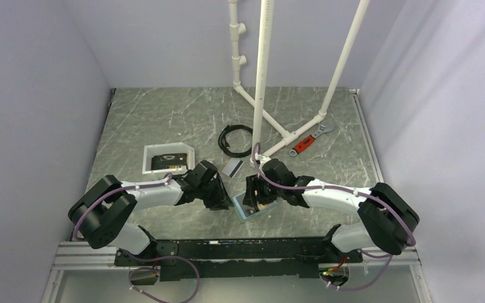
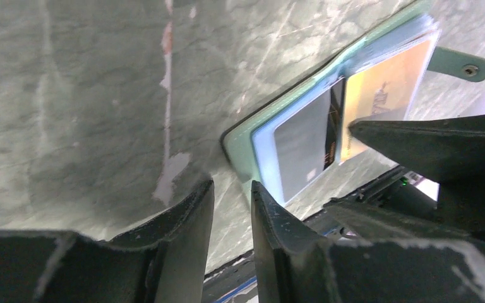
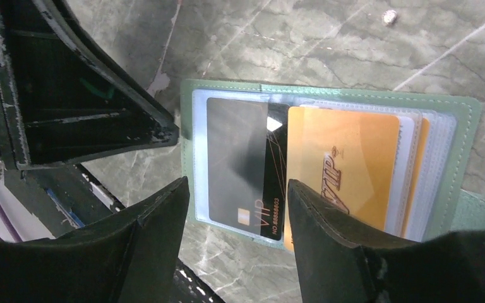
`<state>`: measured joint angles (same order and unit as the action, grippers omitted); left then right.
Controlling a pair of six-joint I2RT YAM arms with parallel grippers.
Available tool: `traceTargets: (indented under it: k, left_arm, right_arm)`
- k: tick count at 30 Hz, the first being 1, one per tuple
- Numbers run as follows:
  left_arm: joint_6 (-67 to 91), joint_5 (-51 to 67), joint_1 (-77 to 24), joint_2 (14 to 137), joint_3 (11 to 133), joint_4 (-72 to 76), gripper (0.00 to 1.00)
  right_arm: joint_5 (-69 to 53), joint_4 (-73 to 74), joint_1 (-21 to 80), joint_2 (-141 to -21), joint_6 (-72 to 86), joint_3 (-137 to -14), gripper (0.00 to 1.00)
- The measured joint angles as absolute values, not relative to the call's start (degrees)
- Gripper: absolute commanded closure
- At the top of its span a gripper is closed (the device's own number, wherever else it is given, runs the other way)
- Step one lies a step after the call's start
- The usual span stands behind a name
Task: Put the credit cards into the card holder
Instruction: Insert the credit card into the card holder.
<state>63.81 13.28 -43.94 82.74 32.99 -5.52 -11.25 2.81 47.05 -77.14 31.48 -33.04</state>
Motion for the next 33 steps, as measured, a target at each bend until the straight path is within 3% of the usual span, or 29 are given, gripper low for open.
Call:
traceTargets:
  k: [16, 23, 27, 33]
  left_arm:
    - [67.26, 14.63, -43.94, 85.49, 32.14, 1.61, 0.65]
    - [65.71, 12.10, -43.94, 82.35, 32.10, -2.52, 0.52]
    - [64.07, 9.87, -43.94, 77.62, 30.89, -6.92, 0.48]
    - [62.78, 10.96, -43.94, 72.84, 29.74, -9.28, 0.50]
  right_arm:
    - [-7.57, -4.80, 52.62, -80.84, 33.63, -31.92, 0.35]
    - [-9.47, -3.66, 52.21, -77.97, 35.44, -30.61, 0.36]
    - [-7.97, -0.47, 52.21, -77.28, 34.70, -31.62, 0.53]
    - [-7.40, 0.69, 52.21, -77.56, 34.68, -31.88, 0.84]
